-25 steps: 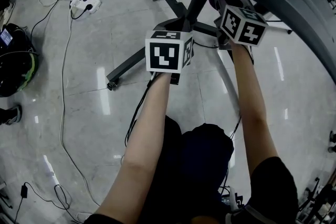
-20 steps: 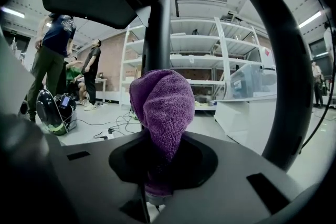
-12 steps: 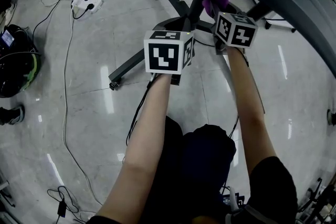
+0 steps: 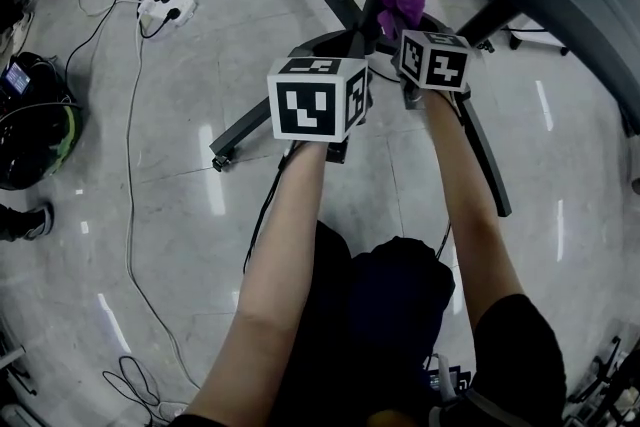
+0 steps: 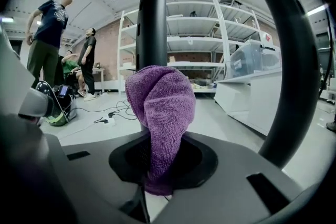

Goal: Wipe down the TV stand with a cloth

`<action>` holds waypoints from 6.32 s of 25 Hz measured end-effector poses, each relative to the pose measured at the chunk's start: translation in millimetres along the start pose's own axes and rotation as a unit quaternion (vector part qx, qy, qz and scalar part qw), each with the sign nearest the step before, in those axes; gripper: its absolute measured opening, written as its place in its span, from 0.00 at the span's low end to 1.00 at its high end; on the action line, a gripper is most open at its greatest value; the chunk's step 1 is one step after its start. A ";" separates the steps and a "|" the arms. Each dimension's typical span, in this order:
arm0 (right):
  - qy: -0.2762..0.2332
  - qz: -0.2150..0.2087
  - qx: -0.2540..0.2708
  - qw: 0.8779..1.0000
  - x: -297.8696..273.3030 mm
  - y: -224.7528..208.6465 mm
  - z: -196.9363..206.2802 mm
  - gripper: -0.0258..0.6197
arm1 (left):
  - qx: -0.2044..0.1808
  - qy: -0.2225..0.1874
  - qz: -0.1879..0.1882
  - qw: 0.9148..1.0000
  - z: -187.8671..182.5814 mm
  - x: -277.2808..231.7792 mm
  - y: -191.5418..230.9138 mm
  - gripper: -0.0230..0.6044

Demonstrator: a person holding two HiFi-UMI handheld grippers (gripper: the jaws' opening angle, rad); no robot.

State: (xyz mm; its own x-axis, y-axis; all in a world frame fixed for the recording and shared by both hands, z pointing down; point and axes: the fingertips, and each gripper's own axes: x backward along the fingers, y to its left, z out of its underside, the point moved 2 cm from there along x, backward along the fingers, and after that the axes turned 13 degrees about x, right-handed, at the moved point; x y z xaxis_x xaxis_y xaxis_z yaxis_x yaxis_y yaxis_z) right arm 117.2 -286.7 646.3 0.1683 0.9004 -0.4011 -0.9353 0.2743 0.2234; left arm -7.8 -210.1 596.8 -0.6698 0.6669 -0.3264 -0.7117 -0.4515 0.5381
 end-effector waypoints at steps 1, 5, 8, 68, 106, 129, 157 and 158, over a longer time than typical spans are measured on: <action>0.005 -0.001 -0.001 1.000 -2.2 1.1 5.4 0.18 | -0.001 0.000 0.000 1.000 0.1 0.3 -0.5 0.05; 0.023 -0.005 -0.005 1.000 -11.6 4.7 25.3 0.18 | -0.008 0.001 0.000 1.000 1.2 0.1 -1.2 0.05; 0.036 -0.009 -0.005 0.999 -19.1 5.7 39.7 0.18 | -0.011 0.006 -0.001 1.000 3.9 -1.4 -2.4 0.05; 0.115 0.075 -0.032 0.990 23.7 -59.7 132.4 0.18 | 0.005 0.029 0.019 0.999 37.1 -18.4 -77.0 0.05; -0.167 0.072 -0.254 0.950 111.9 -119.9 -43.9 0.18 | -0.019 0.028 0.018 0.999 35.7 -12.3 -84.1 0.05; -0.059 0.047 -0.336 0.939 57.9 -93.4 81.3 0.18 | -0.024 0.037 0.021 0.999 42.6 -19.7 -84.4 0.05; 0.051 0.021 -0.331 0.942 35.8 -58.9 182.2 0.18 | -0.043 0.048 0.021 0.998 47.6 -24.8 -89.3 0.05; 0.051 0.014 -0.315 0.948 39.5 -56.4 178.5 0.18 | -0.044 0.049 0.023 0.998 47.6 -24.6 -91.1 0.05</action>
State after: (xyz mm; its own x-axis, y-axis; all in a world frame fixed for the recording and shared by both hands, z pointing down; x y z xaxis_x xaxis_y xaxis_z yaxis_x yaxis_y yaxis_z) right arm 232.2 -206.3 776.5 0.1401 0.8582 -0.4938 -0.9443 -0.0341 -0.3272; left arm 83.6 -157.1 592.8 -0.7165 0.5856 -0.3789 -0.6926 -0.5330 0.4860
